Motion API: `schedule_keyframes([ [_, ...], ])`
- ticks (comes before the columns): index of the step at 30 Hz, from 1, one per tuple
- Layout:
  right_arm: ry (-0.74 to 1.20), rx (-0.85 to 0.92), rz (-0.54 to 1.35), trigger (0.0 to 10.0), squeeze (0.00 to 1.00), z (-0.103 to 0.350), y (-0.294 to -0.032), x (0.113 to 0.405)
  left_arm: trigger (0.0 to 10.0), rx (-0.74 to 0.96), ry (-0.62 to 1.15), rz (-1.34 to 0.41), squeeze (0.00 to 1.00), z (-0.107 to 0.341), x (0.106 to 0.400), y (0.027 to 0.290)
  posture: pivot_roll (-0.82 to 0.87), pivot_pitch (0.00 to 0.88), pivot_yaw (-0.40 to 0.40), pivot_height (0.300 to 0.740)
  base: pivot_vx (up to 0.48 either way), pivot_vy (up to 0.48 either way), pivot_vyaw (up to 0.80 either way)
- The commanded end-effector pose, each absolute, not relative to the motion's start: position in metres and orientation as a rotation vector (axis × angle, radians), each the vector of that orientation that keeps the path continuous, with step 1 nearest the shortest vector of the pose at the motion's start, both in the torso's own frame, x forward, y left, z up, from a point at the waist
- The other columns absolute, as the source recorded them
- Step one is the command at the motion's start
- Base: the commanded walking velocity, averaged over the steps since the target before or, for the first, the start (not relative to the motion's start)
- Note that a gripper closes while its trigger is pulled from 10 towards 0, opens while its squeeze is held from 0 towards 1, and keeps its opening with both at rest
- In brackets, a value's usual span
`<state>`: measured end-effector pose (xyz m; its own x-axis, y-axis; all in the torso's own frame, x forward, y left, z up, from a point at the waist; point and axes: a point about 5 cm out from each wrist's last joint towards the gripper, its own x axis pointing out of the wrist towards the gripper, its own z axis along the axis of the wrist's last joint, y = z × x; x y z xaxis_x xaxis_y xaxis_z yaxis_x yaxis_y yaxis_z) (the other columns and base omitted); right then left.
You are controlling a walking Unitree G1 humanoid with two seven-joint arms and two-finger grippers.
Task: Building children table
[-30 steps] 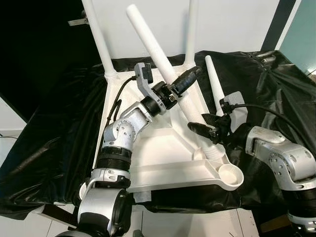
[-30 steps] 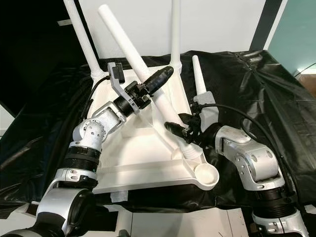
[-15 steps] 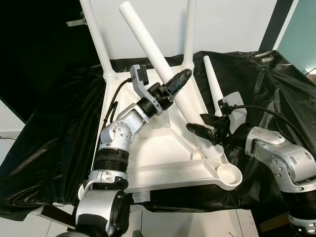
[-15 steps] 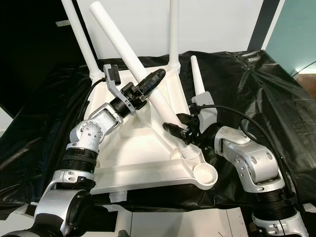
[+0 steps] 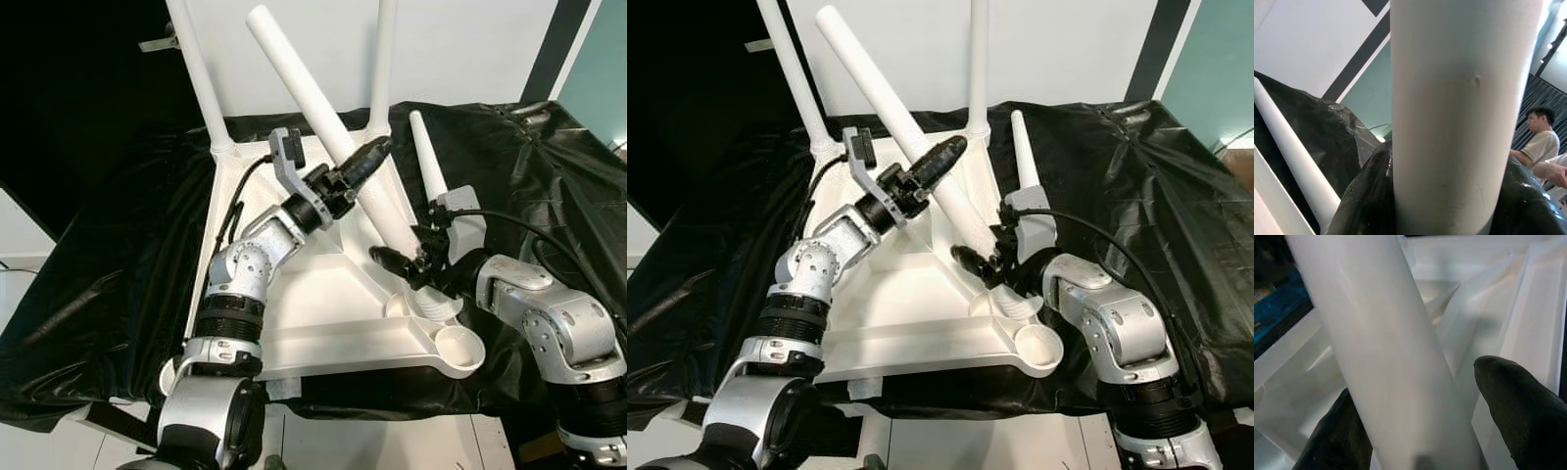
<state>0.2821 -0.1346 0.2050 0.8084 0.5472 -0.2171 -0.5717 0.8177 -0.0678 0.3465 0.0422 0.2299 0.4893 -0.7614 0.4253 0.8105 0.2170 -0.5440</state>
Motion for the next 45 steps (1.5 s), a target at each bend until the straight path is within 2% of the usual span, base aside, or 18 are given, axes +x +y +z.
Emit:
schedule_keyframes([
  [1, 0.183, -0.133, 0.598, 10.0, 0.0, 0.209, -0.134, 0.281, 0.0, -0.784, -0.108, -1.178, 0.0, 0.235, 0.343, 0.039, -0.21, 0.004, 0.075, 0.74, 0.0, 0.0, 0.0],
  [7, 0.204, -0.145, 0.612, 10.0, 0.0, 0.205, -0.134, 0.283, 0.0, -0.782, -0.106, -1.181, 0.0, 0.235, 0.342, 0.037, -0.2, 0.001, 0.072, 0.74, 0.0, 0.0, 0.0],
  [8, 0.218, -0.151, 0.62, 2.6, 0.0, 0.203, -0.134, 0.283, 0.0, -0.781, -0.106, -1.182, 0.0, 0.234, 0.342, 0.036, -0.2, 0.0, 0.071, 0.74, 0.0, 0.0, 0.0],
  [9, 0.228, -0.157, 0.635, 0.0, 0.0, 0.201, -0.132, 0.284, 0.0, -0.78, -0.108, -1.181, 0.0, 0.235, 0.342, 0.037, -0.19, 0.001, 0.069, 0.74, 0.0, 0.0, 0.0],
  [20, 0.254, -0.151, 0.629, 0.0, 0.0, 0.205, -0.131, 0.285, 0.0, -0.77, -0.137, -1.167, 0.0, 0.237, 0.342, 0.04, -0.19, 0.001, 0.066, 0.74, 0.0, 0.0, 0.0],
  [21, 0.26, -0.154, 0.619, 0.0, 0.0, 0.204, -0.133, 0.285, 10.0, -0.812, -0.167, -1.18, 0.33, 0.241, 0.341, 0.043, -0.19, 0.007, 0.068, 0.74, 0.0, 0.0, 0.0],
  [22, 0.264, -0.157, 0.611, 0.0, 0.0, 0.203, -0.134, 0.284, 10.0, -0.844, -0.188, -1.19, 0.33, 0.245, 0.341, 0.045, -0.19, 0.008, 0.068, 0.74, 0.0, 0.0, 0.0],
  [23, 0.266, -0.157, 0.603, 0.0, 0.0, 0.203, -0.136, 0.284, 10.0, -0.863, -0.22, -1.204, 0.9, 0.249, 0.339, 0.049, -0.19, 0.009, 0.07, 0.74, 0.0, 0.0, 0.0],
  [27, 0.265, -0.158, 0.598, 0.0, 0.0, 0.202, -0.137, 0.283, 10.0, -0.87, -0.257, -1.217, 0.9, 0.253, 0.337, 0.053, -0.19, 0.009, 0.071, 0.74, 0.0, 0.0, 0.0],
  [29, 0.273, -0.162, 0.582, 0.0, 0.0, 0.2, -0.14, 0.282, 10.0, -0.85, -0.283, -1.236, 0.73, 0.254, 0.334, 0.057, -0.19, 0.011, 0.075, 0.74, 0.0, 0.0, 0.0],
  [30, 0.276, -0.163, 0.575, 0.0, 0.0, 0.199, -0.141, 0.281, 10.0, -0.842, -0.295, -1.247, 0.73, 0.255, 0.333, 0.058, -0.19, 0.011, 0.075, 0.74, 0.0, 0.0, 0.0],
  [31, 0.264, -0.161, 0.542, 9.5, 0.0, 0.199, -0.146, 0.281, 10.0, -0.798, -0.321, -1.288, 0.0, 0.253, 0.327, 0.068, -0.18, 0.012, 0.083, 0.74, 0.0, 0.0, 0.0],
  [33, 0.254, -0.159, 0.519, 9.5, 0.0, 0.199, -0.149, 0.28, 10.0, -0.767, -0.335, -1.318, 0.0, 0.25, 0.322, 0.073, -0.18, 0.012, 0.083, 0.74, 0.0, 0.0, 0.0],
  [34, 0.232, -0.154, 0.492, 10.0, 0.0, 0.201, -0.152, 0.281, 10.0, -0.707, -0.366, -1.358, 0.0, 0.245, 0.314, 0.083, -0.18, 0.013, 0.088, 0.74, 0.0, 0.0, 0.0],
  [38, 0.178, -0.154, 0.45, 10.0, 0.0, 0.207, -0.156, 0.282, 10.0, -0.608, -0.375, -1.43, 0.0, 0.23, 0.299, 0.096, -0.17, 0.014, 0.094, 0.74, 0.0, 0.0, 0.0],
  [45, 0.083, -0.146, 0.422, 10.0, 0.0, 0.219, -0.156, 0.281, 10.0, -0.457, -0.219, -1.586, 0.0, 0.199, 0.276, 0.106, -0.17, 0.017, 0.096, 0.74, 0.0, 0.0, 0.0],
])
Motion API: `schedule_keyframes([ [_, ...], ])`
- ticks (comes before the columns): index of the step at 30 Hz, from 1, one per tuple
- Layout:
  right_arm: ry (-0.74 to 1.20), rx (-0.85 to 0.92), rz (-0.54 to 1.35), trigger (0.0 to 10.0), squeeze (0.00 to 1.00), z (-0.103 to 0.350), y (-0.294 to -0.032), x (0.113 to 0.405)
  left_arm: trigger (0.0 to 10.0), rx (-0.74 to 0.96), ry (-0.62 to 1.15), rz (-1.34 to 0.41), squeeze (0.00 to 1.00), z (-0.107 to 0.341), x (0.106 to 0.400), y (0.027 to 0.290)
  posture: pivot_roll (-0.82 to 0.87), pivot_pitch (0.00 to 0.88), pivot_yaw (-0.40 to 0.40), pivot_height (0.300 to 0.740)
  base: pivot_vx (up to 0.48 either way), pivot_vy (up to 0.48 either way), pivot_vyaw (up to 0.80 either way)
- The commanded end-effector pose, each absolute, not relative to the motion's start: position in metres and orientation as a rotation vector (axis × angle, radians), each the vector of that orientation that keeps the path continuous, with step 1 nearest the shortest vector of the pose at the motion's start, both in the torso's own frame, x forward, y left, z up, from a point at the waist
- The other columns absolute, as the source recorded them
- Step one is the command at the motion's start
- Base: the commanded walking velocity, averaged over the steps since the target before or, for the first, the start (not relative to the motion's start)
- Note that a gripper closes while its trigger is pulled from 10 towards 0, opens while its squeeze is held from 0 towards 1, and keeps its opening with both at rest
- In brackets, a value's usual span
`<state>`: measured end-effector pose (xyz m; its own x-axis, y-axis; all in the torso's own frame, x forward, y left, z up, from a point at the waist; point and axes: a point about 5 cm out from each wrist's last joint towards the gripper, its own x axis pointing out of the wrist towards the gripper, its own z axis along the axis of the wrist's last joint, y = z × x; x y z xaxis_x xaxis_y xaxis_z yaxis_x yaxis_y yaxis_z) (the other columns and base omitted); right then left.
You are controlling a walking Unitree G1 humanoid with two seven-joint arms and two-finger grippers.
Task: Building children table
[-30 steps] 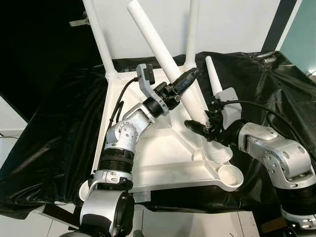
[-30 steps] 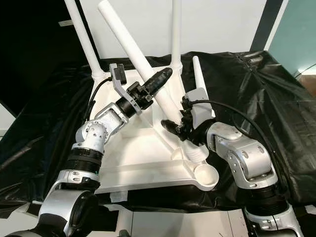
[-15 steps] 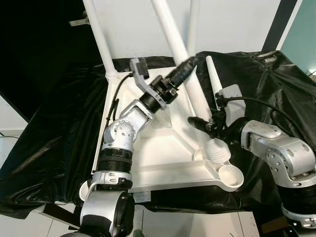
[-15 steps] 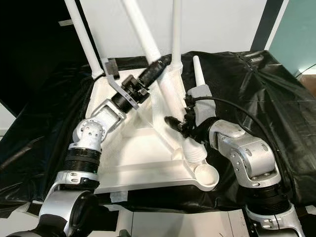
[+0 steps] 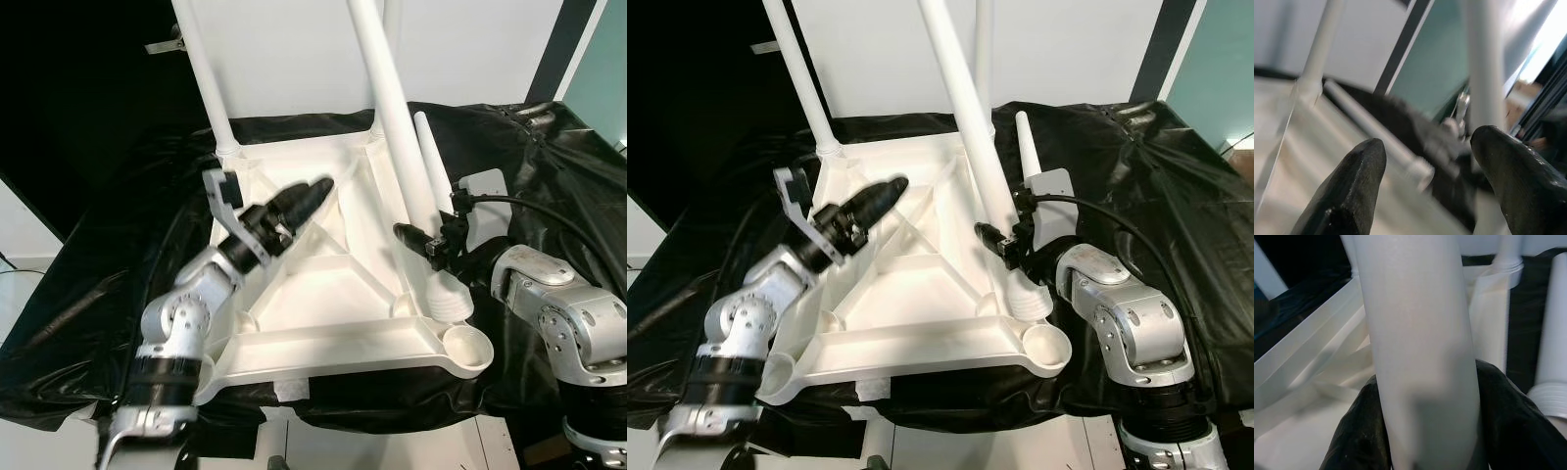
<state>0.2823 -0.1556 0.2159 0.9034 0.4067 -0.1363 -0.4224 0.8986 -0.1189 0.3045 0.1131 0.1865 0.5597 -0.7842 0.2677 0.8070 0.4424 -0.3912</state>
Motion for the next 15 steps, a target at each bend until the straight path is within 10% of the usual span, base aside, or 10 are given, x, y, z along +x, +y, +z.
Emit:
schedule_keyframes([
  [1, 0.069, -0.143, 0.425, 10.0, 0.0, 0.221, -0.156, 0.281, 10.0, -0.429, -0.192, -1.606, 0.0, 0.194, 0.273, 0.107, -0.16, 0.017, 0.094, 0.74, 0.0, 0.0, 0.0],
  [15, 0.038, -0.119, 0.463, 10.0, 0.0, 0.217, -0.151, 0.276, 10.0, -0.318, 0.081, -1.9, 0.0, 0.173, 0.23, 0.121, -0.16, 0.008, 0.066, 0.74, 0.0, 0.0, 0.0],
])
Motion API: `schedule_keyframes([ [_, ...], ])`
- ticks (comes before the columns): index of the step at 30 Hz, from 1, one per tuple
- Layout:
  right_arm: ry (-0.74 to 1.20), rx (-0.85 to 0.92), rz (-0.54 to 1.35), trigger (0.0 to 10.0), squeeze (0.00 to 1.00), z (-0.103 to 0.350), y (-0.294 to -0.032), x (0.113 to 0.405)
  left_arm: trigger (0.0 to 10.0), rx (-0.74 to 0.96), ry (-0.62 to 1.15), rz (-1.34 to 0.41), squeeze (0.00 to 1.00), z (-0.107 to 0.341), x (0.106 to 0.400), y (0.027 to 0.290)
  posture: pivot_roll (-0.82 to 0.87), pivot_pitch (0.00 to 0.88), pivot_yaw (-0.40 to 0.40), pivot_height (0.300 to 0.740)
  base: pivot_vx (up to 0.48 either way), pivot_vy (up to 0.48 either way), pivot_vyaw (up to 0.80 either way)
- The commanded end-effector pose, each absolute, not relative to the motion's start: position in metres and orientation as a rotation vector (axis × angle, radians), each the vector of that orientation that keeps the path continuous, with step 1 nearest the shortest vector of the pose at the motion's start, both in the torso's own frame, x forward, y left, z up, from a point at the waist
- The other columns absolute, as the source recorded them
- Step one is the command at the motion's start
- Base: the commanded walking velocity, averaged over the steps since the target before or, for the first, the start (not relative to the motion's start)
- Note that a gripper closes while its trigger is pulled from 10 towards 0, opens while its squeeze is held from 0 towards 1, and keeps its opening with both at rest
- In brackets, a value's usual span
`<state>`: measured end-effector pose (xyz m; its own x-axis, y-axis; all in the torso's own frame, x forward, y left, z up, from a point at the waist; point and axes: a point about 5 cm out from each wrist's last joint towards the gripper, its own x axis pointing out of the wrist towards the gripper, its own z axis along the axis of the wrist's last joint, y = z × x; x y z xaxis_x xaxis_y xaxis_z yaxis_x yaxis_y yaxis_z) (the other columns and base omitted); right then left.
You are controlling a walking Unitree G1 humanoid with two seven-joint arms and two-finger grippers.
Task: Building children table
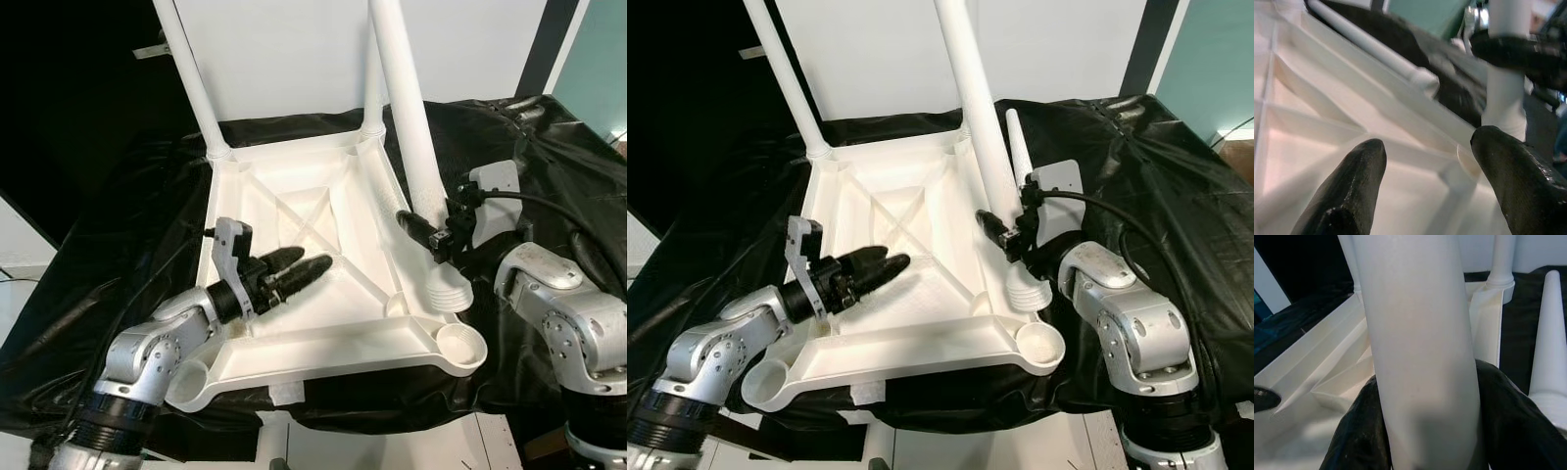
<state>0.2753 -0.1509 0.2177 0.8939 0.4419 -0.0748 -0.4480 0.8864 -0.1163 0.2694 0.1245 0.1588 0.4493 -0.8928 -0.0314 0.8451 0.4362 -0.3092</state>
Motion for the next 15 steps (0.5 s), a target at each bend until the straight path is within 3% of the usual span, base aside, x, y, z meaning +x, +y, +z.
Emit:
schedule_keyframes([
  [1, 0.038, -0.119, 0.463, 10.0, 0.0, 0.217, -0.151, 0.276, 10.0, -0.318, 0.081, -1.9, 0.0, 0.173, 0.23, 0.121, -0.16, 0.008, 0.066, 0.74, 0.0, 0.0, 0.0],
  [7, 0.062, -0.105, 0.445, 10.0, 0.0, 0.209, -0.152, 0.28, 10.0, -0.18, 0.201, -1.939, 0.0, 0.149, 0.214, 0.123, -0.15, 0.013, 0.059, 0.74, 0.0, 0.0, 0.0],
  [15, 0.07, -0.097, 0.445, 10.0, 0.0, 0.206, -0.152, 0.281, 10.0, 0.003, 0.215, -1.912, 0.0, 0.14, 0.211, 0.127, -0.14, 0.021, 0.06, 0.74, 0.0, 0.0, 0.0],
])
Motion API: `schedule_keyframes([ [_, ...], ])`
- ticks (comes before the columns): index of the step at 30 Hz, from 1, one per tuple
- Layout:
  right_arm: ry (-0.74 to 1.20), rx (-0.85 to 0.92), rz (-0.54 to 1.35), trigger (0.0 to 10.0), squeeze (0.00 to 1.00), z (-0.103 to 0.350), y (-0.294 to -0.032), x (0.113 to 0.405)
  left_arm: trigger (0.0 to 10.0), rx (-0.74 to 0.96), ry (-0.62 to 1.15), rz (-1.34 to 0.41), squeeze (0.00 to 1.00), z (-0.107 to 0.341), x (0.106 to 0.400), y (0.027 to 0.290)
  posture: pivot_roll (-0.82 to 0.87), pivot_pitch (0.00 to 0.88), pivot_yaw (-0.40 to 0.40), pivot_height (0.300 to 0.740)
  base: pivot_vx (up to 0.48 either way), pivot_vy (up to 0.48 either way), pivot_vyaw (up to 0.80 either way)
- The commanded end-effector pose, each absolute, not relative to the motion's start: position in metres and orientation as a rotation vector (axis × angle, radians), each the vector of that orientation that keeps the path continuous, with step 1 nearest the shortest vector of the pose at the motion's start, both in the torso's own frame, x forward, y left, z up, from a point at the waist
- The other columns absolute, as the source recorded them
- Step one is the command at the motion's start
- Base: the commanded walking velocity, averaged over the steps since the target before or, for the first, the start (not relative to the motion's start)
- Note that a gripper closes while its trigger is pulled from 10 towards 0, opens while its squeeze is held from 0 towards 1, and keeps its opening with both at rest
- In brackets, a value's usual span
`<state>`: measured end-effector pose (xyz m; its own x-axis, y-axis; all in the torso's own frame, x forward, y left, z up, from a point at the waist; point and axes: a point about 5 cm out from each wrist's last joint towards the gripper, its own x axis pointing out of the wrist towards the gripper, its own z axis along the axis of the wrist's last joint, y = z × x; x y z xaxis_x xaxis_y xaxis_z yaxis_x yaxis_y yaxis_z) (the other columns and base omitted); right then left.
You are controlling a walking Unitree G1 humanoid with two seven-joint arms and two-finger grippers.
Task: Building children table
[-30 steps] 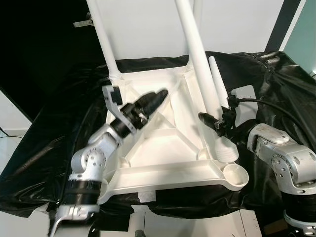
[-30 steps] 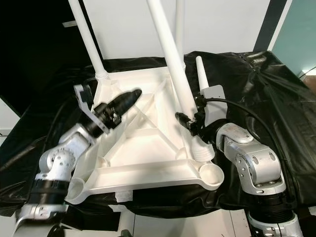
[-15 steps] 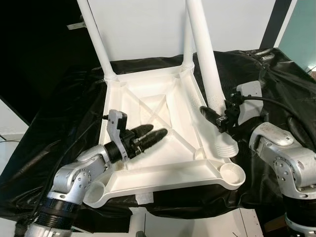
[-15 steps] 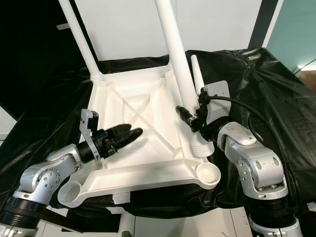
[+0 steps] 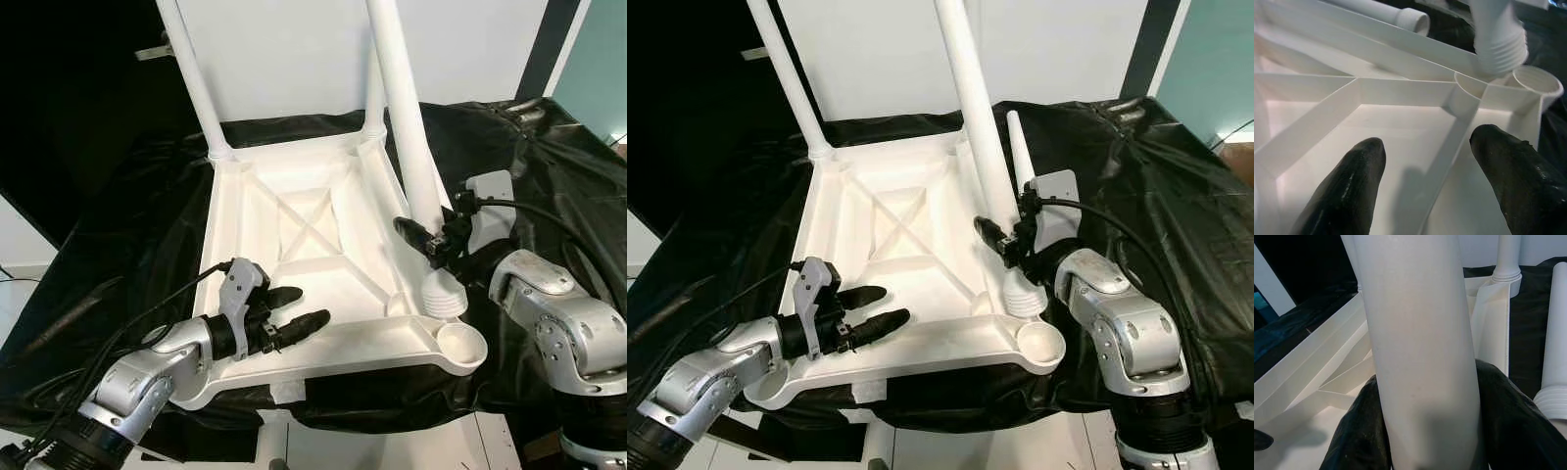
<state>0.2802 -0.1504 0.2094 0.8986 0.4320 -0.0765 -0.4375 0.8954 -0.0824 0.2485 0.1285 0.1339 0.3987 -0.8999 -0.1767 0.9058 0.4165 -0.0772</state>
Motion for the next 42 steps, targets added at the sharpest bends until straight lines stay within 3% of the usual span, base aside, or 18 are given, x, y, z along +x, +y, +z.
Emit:
schedule_keyframes([
  [1, 0.072, -0.095, 0.444, 10.0, 0.0, 0.205, -0.151, 0.281, 10.0, 0.05, 0.214, -1.909, 0.0, 0.138, 0.211, 0.127, -0.14, 0.025, 0.062, 0.74, 0.0, 0.0, 0.0],
  [3, 0.074, -0.091, 0.445, 10.0, 0.0, 0.204, -0.15, 0.282, 10.0, 0.108, 0.212, -1.928, 0.0, 0.137, 0.209, 0.127, -0.14, 0.026, 0.064, 0.74, 0.0, 0.0, 0.0],
  [24, 0.092, -0.09, 0.422, 10.0, 0.0, 0.202, -0.154, 0.285, 10.0, 0.091, 0.274, -2.078, 0.0, 0.142, 0.179, 0.136, -0.14, 0.046, 0.058, 0.74, 0.0, 0.0, 0.0],
  [29, 0.089, -0.089, 0.423, 10.0, 0.0, 0.203, -0.153, 0.287, 10.0, 0.221, 0.359, -1.955, 0.0, 0.118, 0.188, 0.132, -0.13, 0.045, 0.06, 0.74, 0.0, 0.0, 0.0],
  [33, 0.081, -0.088, 0.424, 10.0, 0.0, 0.205, -0.152, 0.289, 10.0, 0.245, 0.248, -1.822, 0.0, 0.115, 0.209, 0.118, -0.14, 0.04, 0.062, 0.74, 0.0, 0.0, 0.0],
  [42, 0.08, -0.095, 0.406, 10.0, 0.0, 0.206, -0.157, 0.287, 10.0, 0.263, 0.287, -1.902, 0.0, 0.119, 0.197, 0.128, -0.15, 0.035, 0.059, 0.74, 0.0, 0.0, 0.0],
])
